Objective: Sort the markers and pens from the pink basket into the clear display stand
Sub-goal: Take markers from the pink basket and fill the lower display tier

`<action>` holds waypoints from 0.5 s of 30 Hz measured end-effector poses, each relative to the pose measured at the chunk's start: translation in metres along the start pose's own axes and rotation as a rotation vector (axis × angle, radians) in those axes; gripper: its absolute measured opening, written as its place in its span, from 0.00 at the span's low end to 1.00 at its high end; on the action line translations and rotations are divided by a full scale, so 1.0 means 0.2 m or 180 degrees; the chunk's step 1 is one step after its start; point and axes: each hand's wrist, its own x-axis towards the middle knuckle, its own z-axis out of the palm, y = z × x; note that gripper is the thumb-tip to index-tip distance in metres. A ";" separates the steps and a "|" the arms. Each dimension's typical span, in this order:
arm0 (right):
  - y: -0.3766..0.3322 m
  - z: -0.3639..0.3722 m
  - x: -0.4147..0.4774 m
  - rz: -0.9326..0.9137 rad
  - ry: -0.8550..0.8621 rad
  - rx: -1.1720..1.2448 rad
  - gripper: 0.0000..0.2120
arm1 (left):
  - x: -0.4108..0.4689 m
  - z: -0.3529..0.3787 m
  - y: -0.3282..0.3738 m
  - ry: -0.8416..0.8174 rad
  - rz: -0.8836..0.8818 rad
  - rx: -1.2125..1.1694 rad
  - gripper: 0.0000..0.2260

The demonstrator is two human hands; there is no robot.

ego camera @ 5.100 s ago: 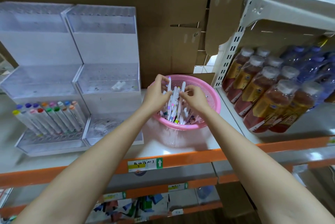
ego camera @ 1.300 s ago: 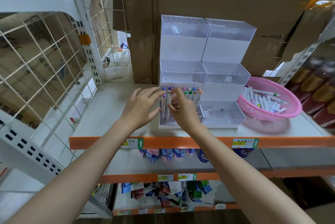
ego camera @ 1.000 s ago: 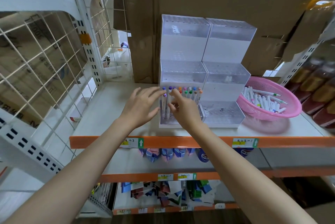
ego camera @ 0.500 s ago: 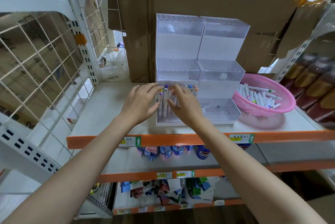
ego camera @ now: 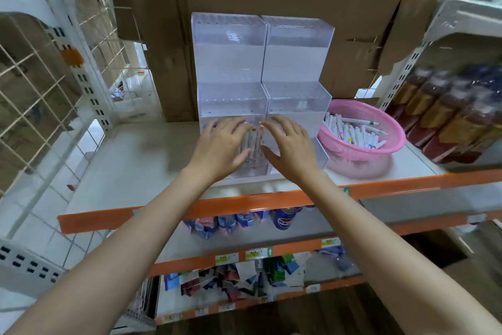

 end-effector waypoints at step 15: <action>0.96 -0.21 -0.16 0.0637 -0.0307 -0.0146 0.22 | 0.59 0.30 0.78 -0.0074 0.0412 -0.0506 0.23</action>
